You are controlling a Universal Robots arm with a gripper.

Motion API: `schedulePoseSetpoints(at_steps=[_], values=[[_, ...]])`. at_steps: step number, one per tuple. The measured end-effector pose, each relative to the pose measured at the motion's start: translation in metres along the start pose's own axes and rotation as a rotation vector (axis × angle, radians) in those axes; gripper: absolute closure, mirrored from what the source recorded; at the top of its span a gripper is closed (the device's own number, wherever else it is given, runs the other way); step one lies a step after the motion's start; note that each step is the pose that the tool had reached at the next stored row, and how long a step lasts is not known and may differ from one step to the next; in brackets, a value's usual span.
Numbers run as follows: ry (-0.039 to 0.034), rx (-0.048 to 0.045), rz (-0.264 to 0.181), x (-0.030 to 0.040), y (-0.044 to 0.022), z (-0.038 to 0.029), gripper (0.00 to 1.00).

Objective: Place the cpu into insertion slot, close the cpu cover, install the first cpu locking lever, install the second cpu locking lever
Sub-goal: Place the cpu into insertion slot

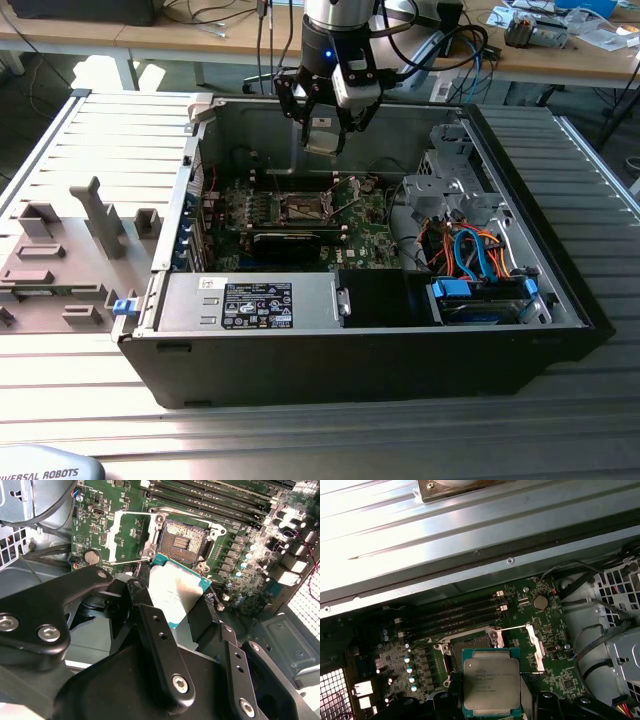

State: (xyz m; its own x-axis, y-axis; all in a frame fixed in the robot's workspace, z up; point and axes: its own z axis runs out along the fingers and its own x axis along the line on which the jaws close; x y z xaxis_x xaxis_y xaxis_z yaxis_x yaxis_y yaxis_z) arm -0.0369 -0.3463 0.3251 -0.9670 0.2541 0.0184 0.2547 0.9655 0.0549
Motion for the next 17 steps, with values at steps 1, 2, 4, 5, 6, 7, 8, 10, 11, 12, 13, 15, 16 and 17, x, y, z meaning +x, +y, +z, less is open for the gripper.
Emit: schedulePoseSetpoints(at_steps=[1,2,4,5,6,7,8,10,11,12,13,15,16,17], values=[[-0.0001,0.0,0.001,0.0,0.0,0.0,0.46],[-0.0001,0.0001,0.002,0.0,0.0,0.0,0.46],[-0.0002,-0.0001,0.003,0.0,0.0,0.0,0.46],[-0.0002,-0.0001,0.004,0.0,0.0,0.0,0.46],[-0.0003,-0.0001,0.005,0.0,0.0,0.0,0.46],[-0.0003,-0.0001,0.006,0.0,0.0,0.0,0.46],[-0.0004,-0.0002,0.007,0.0,0.0,0.0,0.46],[-0.0005,-0.0001,0.008,0.0,0.0,0.0,0.46],[-0.0005,-0.0001,0.009,0.0,0.0,0.0,0.46],[-0.0006,-0.0002,0.01,0.0,0.0,0.0,0.46],[-0.0006,-0.0002,0.011,0.0,0.0,0.0,0.46],[-0.0007,-0.0002,0.013,0.0,0.0,0.0,0.46],[-0.0008,-0.0002,0.014,0.0,0.0,0.0,0.46],[-0.0008,-0.0002,0.015,0.0,0.0,0.0,0.46]])
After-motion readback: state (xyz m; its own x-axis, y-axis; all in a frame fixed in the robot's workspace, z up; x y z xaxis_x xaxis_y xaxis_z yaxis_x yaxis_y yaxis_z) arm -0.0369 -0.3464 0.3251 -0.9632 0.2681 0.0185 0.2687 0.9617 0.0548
